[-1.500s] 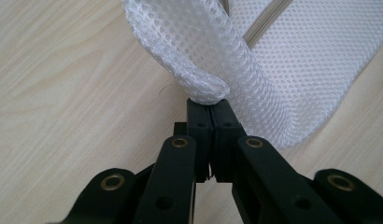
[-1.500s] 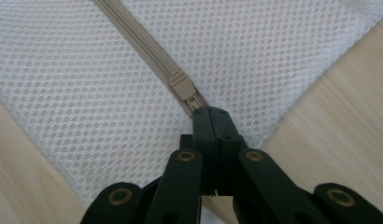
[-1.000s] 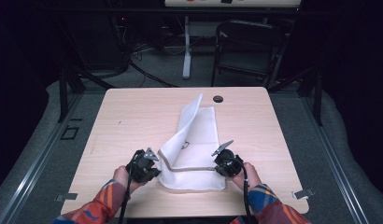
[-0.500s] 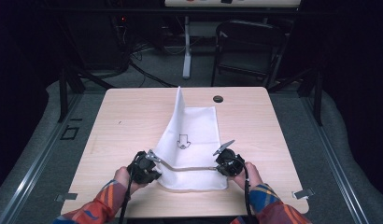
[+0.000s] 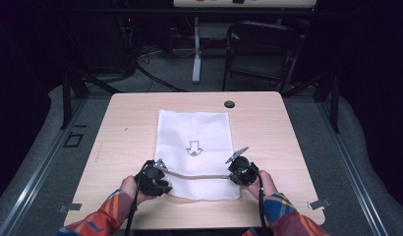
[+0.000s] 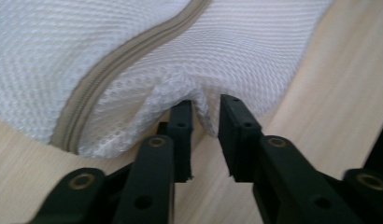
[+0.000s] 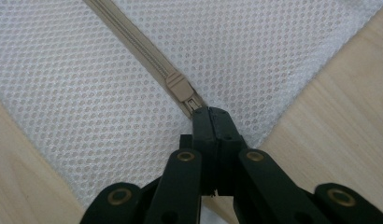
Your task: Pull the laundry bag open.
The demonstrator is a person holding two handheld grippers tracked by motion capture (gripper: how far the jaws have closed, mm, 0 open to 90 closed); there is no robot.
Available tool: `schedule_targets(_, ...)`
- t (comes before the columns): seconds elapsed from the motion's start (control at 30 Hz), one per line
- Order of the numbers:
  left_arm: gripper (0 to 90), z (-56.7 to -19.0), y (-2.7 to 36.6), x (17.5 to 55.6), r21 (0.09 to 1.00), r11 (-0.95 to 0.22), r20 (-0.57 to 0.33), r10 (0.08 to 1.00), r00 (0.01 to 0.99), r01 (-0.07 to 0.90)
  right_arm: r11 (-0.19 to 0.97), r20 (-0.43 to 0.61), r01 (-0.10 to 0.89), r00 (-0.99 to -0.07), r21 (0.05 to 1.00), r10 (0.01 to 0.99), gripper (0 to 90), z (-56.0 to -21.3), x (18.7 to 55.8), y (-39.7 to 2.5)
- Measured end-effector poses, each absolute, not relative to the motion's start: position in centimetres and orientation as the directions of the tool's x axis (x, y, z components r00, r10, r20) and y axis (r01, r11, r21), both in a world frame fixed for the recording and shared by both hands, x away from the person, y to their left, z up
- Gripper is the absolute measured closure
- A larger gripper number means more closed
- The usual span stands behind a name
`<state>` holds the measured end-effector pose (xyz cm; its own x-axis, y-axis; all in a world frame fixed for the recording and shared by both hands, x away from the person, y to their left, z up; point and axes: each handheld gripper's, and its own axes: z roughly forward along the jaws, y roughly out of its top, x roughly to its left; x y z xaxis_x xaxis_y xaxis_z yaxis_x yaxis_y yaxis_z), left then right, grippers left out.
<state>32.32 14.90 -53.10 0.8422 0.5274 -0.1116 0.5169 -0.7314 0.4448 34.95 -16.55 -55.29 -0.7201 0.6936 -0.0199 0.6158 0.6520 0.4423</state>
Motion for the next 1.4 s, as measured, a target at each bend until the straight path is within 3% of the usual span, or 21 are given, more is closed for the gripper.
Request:
schedule_targets(0.07,56.0,-52.7,14.9,32.1,0.461,-0.720,-0.122,0.527,0.841,0.519,0.653,-0.020,0.614,-0.721,0.443,0.692,90.0,-55.3,35.0,-16.5)
schedule_targets(0.17,45.8,-52.3,15.0,31.9,0.478,-0.710,-0.123,0.529,0.839,0.517,0.653,-0.019,0.615,-0.721,0.441,0.692,90.0,-55.3,35.0,-16.6)
schedule_targets(0.6,39.1,-50.9,16.5,30.9,0.533,-0.650,-0.159,0.552,0.819,0.542,0.645,-0.004,0.621,-0.719,0.445,0.695,90.0,-55.3,35.1,-16.7)
schedule_targets(0.9,15.5,-51.2,14.0,32.6,0.568,-0.654,-0.135,0.523,0.841,0.499,0.646,0.001,0.624,-0.720,0.439,0.694,90.0,-55.3,35.1,-16.7)
schedule_targets(1.4,14.6,-52.1,9.6,35.0,0.598,-0.675,-0.099,0.472,0.876,0.431,0.625,0.029,0.627,-0.717,0.466,0.697,90.0,-55.5,35.1,-17.1)
